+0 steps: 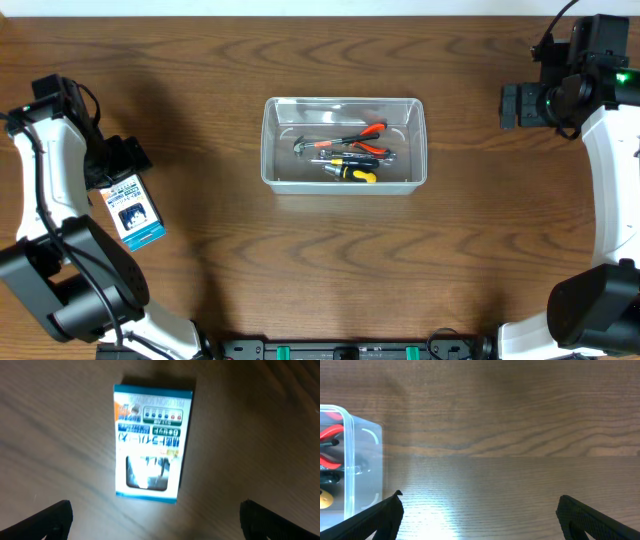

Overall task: Pack container
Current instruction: 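Release the screwdriver and move the left gripper to the blue box, then lower and close the left gripper on the precision screwdriver box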

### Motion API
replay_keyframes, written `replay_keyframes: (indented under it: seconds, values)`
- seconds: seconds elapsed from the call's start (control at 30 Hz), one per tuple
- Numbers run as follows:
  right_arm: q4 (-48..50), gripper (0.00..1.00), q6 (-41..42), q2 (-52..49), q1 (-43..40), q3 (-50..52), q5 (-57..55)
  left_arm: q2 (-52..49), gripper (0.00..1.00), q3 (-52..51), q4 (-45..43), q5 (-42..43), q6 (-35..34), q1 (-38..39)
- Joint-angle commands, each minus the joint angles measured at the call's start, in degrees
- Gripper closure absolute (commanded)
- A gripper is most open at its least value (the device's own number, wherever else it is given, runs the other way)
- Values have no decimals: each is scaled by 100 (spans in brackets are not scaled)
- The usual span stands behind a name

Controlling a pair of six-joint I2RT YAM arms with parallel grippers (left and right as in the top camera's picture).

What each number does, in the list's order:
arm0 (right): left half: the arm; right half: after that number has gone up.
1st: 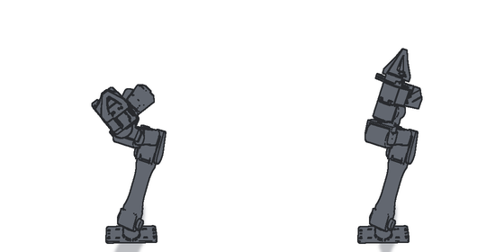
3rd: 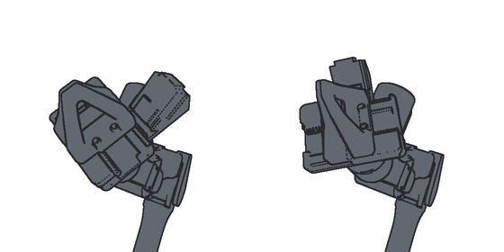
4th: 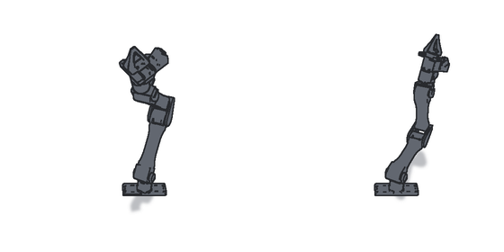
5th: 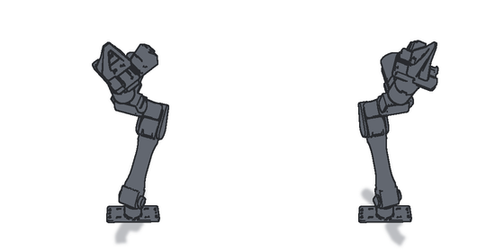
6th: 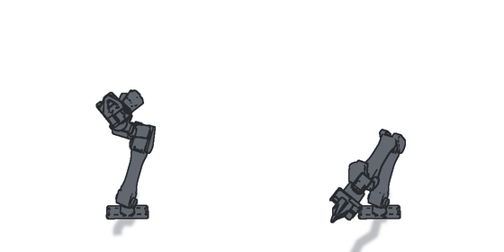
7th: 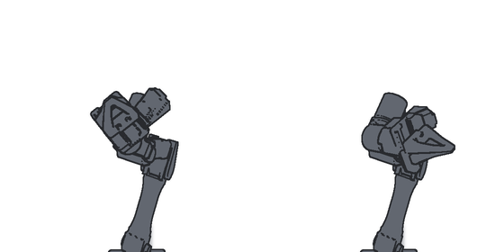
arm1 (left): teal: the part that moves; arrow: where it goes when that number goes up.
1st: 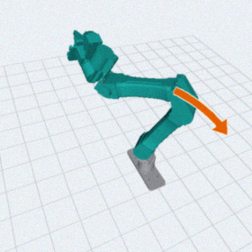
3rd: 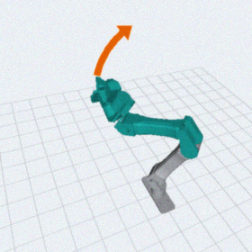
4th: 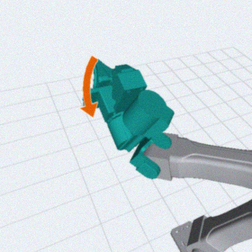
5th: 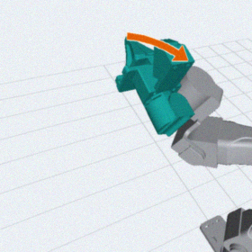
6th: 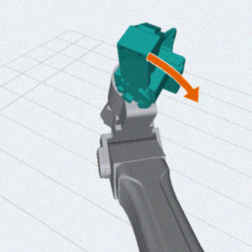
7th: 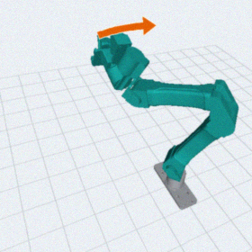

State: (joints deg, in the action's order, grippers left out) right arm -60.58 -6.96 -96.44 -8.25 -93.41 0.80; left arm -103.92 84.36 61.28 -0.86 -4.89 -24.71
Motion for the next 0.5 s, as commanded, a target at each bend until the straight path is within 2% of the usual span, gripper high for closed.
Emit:
replay_keyframes:
  seconds: [0.0,0.3,0.47]
  values:
    - [4,1,-85,-11,-59,-13,-103,-20,2,-258,-188,26,273,-39]
    - [20,1,-85,-11,-74,-13,-103,-17,2,-1141,-960,433,479,-210]
    - [17,1,-83,-11,-72,-13,-103,-17,2,-1268,-1086,431,490,-278]
